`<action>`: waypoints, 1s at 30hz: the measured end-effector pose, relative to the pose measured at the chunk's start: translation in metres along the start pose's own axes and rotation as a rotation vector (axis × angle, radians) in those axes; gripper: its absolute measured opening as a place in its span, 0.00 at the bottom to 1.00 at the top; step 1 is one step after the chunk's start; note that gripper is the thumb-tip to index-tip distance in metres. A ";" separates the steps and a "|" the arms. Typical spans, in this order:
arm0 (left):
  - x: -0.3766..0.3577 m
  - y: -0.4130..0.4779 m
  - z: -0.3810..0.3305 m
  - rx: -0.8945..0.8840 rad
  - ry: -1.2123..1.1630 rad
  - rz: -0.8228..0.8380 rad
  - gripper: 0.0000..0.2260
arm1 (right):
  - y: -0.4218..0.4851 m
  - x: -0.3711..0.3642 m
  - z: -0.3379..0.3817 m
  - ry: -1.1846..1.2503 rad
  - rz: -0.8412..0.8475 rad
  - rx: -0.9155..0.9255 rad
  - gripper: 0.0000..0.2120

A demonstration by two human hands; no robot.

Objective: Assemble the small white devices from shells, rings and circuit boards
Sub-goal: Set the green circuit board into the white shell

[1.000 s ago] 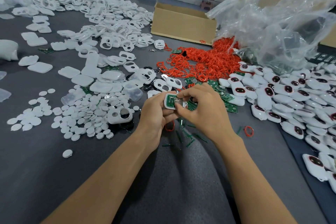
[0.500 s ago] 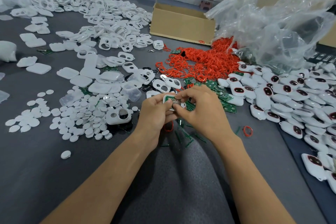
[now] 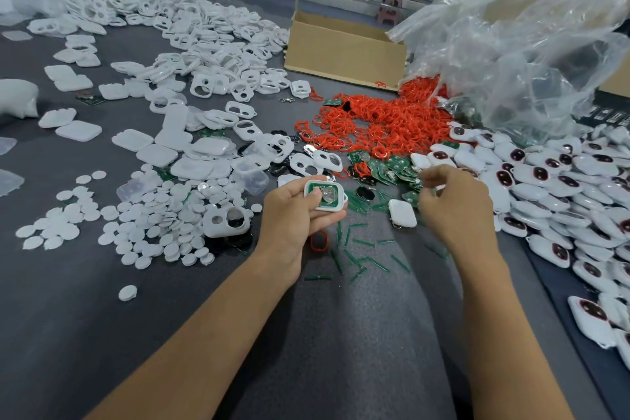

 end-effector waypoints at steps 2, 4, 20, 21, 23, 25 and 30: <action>0.000 0.000 0.000 -0.004 0.002 -0.006 0.12 | -0.002 -0.008 -0.002 -0.078 0.166 -0.039 0.11; -0.001 0.000 0.000 -0.004 0.000 -0.011 0.12 | -0.005 -0.016 -0.004 -0.168 0.311 -0.064 0.17; -0.001 -0.002 -0.001 0.010 -0.004 -0.036 0.12 | -0.016 -0.010 0.054 0.605 0.317 0.399 0.24; -0.001 -0.002 -0.002 0.010 -0.005 -0.038 0.12 | -0.018 -0.010 0.056 0.627 0.327 0.426 0.24; -0.001 -0.003 -0.002 0.007 -0.005 -0.039 0.12 | -0.020 -0.008 0.059 0.670 0.331 0.461 0.23; -0.001 -0.003 -0.002 0.005 -0.002 -0.036 0.12 | -0.022 -0.006 0.061 0.721 0.326 0.463 0.21; -0.001 -0.003 -0.002 0.007 -0.007 -0.037 0.12 | -0.022 -0.008 0.061 0.775 0.329 0.432 0.19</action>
Point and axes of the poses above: each hand's wrist, its own y-axis towards the middle knuckle, its own x-axis out of the back of the hand, z = x × y, the point moved 4 cm from there along y, towards the middle knuckle, and after that the axes turned 5 degrees about x, right-handed, at the moved point
